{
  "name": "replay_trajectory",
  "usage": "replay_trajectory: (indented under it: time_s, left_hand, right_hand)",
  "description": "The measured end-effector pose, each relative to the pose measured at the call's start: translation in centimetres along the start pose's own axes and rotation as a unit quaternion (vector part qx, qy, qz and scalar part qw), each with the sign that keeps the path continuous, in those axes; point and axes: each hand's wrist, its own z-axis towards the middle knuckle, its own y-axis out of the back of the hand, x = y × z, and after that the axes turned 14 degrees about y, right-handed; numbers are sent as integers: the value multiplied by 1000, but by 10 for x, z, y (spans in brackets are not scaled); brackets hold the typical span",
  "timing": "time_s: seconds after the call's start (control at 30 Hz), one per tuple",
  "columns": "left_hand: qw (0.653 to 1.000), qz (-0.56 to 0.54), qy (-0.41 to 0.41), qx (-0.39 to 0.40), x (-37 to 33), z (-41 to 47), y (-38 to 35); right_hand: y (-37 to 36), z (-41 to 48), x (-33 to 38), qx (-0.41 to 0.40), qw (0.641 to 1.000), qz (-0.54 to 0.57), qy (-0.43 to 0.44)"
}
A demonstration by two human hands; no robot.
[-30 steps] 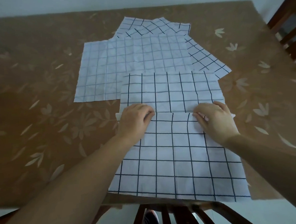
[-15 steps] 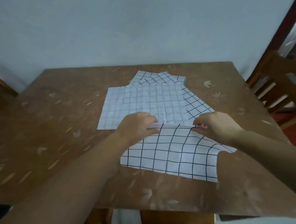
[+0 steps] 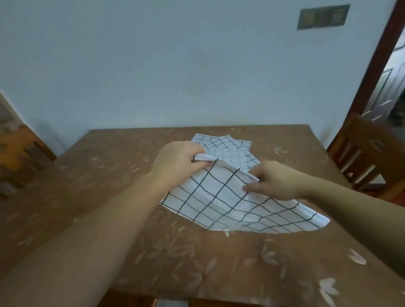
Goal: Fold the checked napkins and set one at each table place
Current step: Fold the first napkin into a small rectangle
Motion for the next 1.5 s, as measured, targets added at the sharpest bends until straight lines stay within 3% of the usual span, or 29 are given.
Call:
replay_trajectory:
  time_s: [0.07, 0.13, 0.17, 0.23, 0.3, 0.33, 0.4, 0.53, 0.7, 0.8, 0.93, 1.03, 1.23, 1.5]
  left_hand:
    - [963, -203, 150, -95, 10, -10, -8]
    - [866, -366, 306, -150, 8, -24, -30]
    - [818, -418, 375, -128, 4, -32, -44]
    - [736, -481, 477, 18, -2, -47, -73]
    - [650, -534, 500, 206, -6, -65, -95]
    - [618, -551, 496, 261, -9, -72, -99]
    - [586, -595, 470, 286, -12, -80, -109]
    - [581, -600, 482, 264, -17, -84, -121]
    - [653, -516, 495, 250, 4, -112, -168]
    - [643, -459, 549, 273, 12, -132, -184]
    - [591, -457, 578, 327, 46, -148, -227]
    - [565, -444, 601, 351, 36, -148, -207]
    - [575, -455, 582, 351, 37, -148, -205]
    - [576, -493, 585, 288, 37, -150, -211]
  right_hand:
    - [15, -8, -1, -23, 997, 78, -3]
    - [24, -17, -6, -71, 981, 177, -22]
    - [26, -22, -8, -97, 970, 218, -38]
    - [23, -31, -17, -150, 944, 284, -79]
    - [16, -38, -26, -194, 904, 358, -127]
    - [10, -41, -32, -205, 889, 382, -147]
    - [-1, -48, -40, -212, 871, 400, -191]
    - [-37, -58, -59, -208, 840, 419, -273]
    - [-118, -81, -85, -153, 800, 435, -385]
    - [-160, -96, -85, -154, 788, 416, -427]
    - [-189, -103, -89, -183, 756, 426, -463]
    - [-198, -105, -95, -193, 749, 427, -468]
    - [-204, -108, -102, -185, 738, 451, -466]
    - [-206, -110, -117, -187, 731, 502, -422]
